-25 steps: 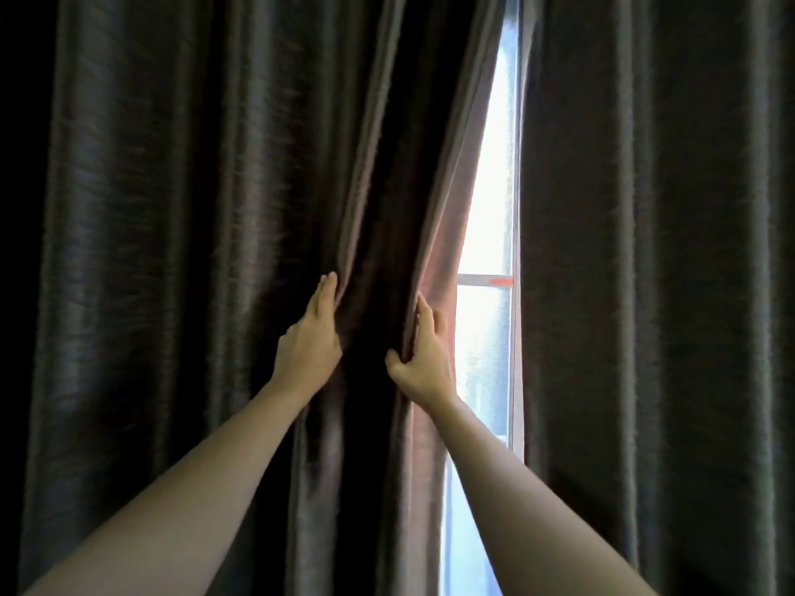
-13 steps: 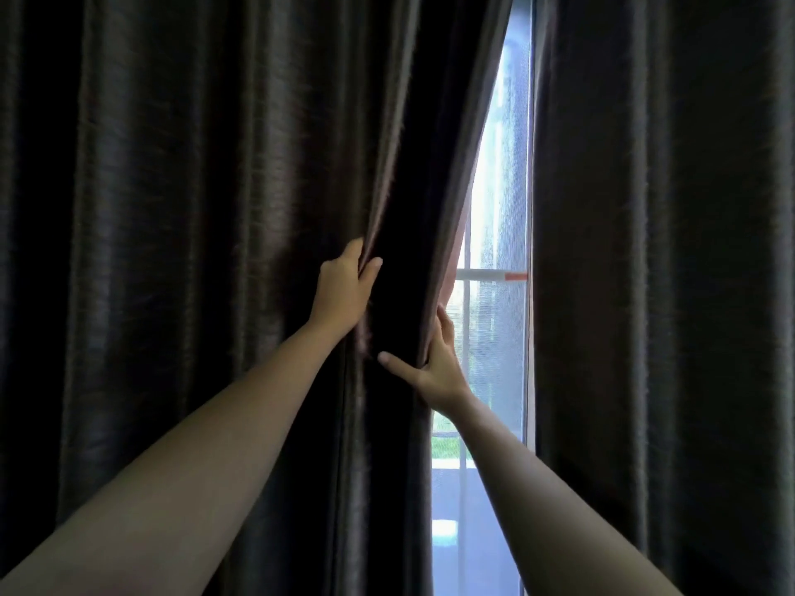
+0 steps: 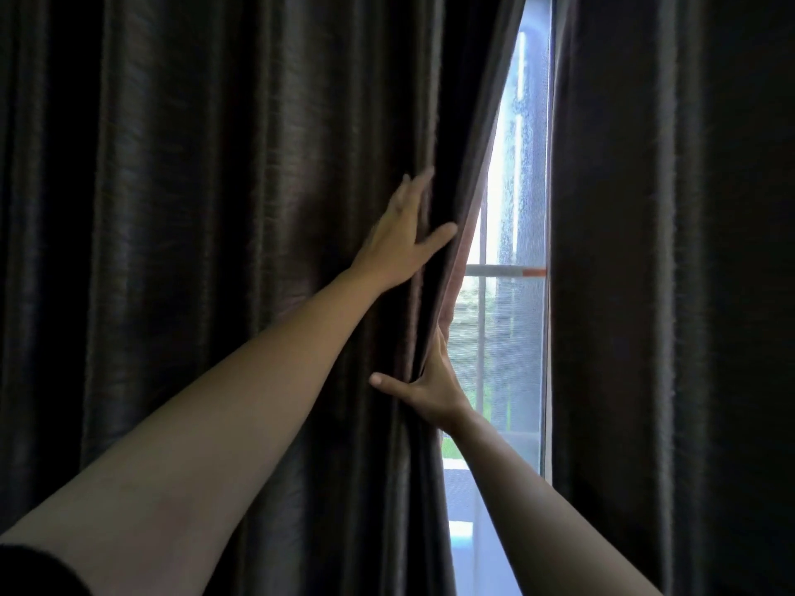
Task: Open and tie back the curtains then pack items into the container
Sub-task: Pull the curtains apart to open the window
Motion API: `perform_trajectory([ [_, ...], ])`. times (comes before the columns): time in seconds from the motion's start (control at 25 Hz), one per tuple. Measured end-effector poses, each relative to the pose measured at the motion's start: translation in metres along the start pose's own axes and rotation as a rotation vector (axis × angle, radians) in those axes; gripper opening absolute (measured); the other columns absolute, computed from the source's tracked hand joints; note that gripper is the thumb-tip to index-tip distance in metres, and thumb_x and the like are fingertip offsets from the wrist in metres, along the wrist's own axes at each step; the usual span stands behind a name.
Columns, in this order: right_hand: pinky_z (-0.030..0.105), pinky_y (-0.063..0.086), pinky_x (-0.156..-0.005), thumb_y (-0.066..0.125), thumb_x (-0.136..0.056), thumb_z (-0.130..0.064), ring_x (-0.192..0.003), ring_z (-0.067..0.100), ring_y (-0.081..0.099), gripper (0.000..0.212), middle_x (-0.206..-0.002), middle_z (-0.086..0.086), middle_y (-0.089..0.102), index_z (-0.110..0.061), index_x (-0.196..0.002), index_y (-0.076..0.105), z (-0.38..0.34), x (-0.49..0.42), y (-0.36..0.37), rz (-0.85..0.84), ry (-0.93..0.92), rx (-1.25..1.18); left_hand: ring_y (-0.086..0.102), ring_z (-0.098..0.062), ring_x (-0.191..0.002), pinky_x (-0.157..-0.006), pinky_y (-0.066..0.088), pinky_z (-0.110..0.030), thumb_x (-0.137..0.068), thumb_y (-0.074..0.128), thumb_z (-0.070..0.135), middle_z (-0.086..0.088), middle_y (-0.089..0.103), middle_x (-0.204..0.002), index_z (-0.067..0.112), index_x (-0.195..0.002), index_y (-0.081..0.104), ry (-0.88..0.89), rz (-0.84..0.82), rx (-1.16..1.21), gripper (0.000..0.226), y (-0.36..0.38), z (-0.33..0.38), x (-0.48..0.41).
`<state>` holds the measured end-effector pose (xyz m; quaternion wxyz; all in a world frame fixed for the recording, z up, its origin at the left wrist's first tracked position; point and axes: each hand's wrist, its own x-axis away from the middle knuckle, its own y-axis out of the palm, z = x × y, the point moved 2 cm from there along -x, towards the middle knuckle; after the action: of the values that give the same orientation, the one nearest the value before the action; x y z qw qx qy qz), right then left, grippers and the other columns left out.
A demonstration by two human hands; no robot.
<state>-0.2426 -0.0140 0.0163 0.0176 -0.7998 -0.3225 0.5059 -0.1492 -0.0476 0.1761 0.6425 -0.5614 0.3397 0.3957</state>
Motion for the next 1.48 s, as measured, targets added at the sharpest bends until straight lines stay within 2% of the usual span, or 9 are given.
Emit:
perform_trajectory([
  [0.16,0.041,0.011,-0.119,0.067,-0.057,-0.073,-0.144,0.007,-0.013,0.115,-0.153,-0.021,-0.001,-0.040,-0.147,0.004,-0.001,-0.004,-0.001,-0.077,0.006,0.025,-0.007,-0.033,-0.146,-0.113,0.017,-0.060,-0.090,0.051,0.043,-0.002,-0.021,-0.158,0.040,-0.143,0.029,0.204,-0.014,-0.702,0.058,0.007,0.007,-0.014],
  [0.36,0.034,0.009,-0.115,0.029,-0.076,-0.077,-0.143,0.004,-0.010,0.076,-0.158,-0.013,0.004,-0.042,-0.143,0.023,-0.001,-0.015,0.001,-0.120,0.060,-0.154,0.002,-0.030,-0.147,-0.111,0.027,-0.048,-0.094,0.041,0.027,-0.007,-0.008,-0.160,0.008,-0.120,0.056,0.018,0.032,-0.693,0.036,-0.001,0.000,-0.021],
  [0.48,0.048,0.029,-0.111,0.010,-0.082,-0.073,-0.136,0.018,0.030,0.072,-0.144,0.000,0.034,-0.031,-0.134,0.038,-0.008,-0.038,0.006,-0.006,0.071,-0.218,0.007,-0.033,-0.146,-0.097,0.048,-0.038,-0.092,0.057,0.018,-0.012,-0.005,-0.159,0.005,-0.123,0.047,-0.062,0.108,-0.713,0.035,-0.003,0.002,-0.026],
  [0.6,0.041,0.032,-0.104,0.016,-0.079,-0.076,-0.133,0.024,0.036,0.080,-0.150,0.004,0.034,-0.031,-0.146,0.019,-0.011,-0.058,0.005,0.052,0.080,-0.151,0.004,-0.034,-0.146,-0.074,0.052,-0.025,-0.086,0.053,-0.010,-0.010,-0.013,-0.159,0.009,-0.139,0.031,-0.043,0.105,-0.687,0.061,-0.005,-0.001,-0.028],
  [0.72,0.039,0.030,-0.108,0.021,-0.076,-0.075,-0.129,0.014,0.032,0.088,-0.147,0.002,0.032,-0.021,-0.146,0.025,-0.014,-0.076,0.000,0.095,0.008,-0.054,0.020,-0.032,-0.144,-0.087,0.050,-0.026,-0.089,0.055,0.000,-0.009,-0.011,-0.159,0.011,-0.149,0.014,-0.010,0.086,-0.697,0.074,-0.012,-0.010,-0.031],
  [0.84,0.034,0.020,-0.115,0.031,-0.086,-0.062,-0.138,0.008,0.020,0.075,-0.156,-0.001,0.020,-0.019,-0.147,0.022,-0.021,-0.095,0.005,0.169,-0.121,-0.112,0.047,-0.030,-0.128,-0.092,0.048,-0.034,-0.095,0.052,0.018,-0.011,0.002,-0.159,0.007,-0.147,0.022,-0.008,0.079,-0.748,0.061,-0.020,-0.017,-0.031],
  [1.08,0.037,0.011,-0.118,0.025,-0.086,-0.061,-0.145,0.012,0.009,0.077,-0.159,-0.003,0.011,-0.024,-0.150,0.005,-0.026,-0.116,0.019,0.137,-0.182,-0.146,-0.001,-0.030,-0.147,-0.114,0.025,-0.047,-0.096,0.046,0.021,-0.010,-0.012,-0.159,0.011,-0.149,0.018,0.068,0.119,-0.977,0.061,-0.039,-0.033,-0.055],
  [1.24,0.040,0.007,-0.119,0.018,-0.088,-0.062,-0.144,0.008,0.002,0.071,-0.159,-0.004,0.004,-0.032,-0.149,-0.001,-0.030,-0.127,0.038,0.072,-0.230,-0.144,0.003,-0.025,-0.147,-0.115,0.022,-0.039,-0.098,0.041,0.009,-0.009,-0.010,-0.159,0.005,-0.149,0.009,-0.001,0.127,-0.990,0.060,-0.051,-0.049,-0.059],
  [1.48,0.046,0.018,-0.112,0.037,-0.079,-0.072,-0.145,0.025,0.009,0.080,-0.160,-0.002,-0.001,-0.047,-0.145,-0.002,-0.068,-0.147,0.091,-0.122,-0.234,-0.128,-0.002,-0.021,-0.147,-0.118,0.012,-0.037,-0.099,0.036,0.012,-0.008,-0.010,-0.159,0.003,-0.149,0.003,-0.120,0.132,-1.204,0.061,-0.109,-0.102,-0.046],
])
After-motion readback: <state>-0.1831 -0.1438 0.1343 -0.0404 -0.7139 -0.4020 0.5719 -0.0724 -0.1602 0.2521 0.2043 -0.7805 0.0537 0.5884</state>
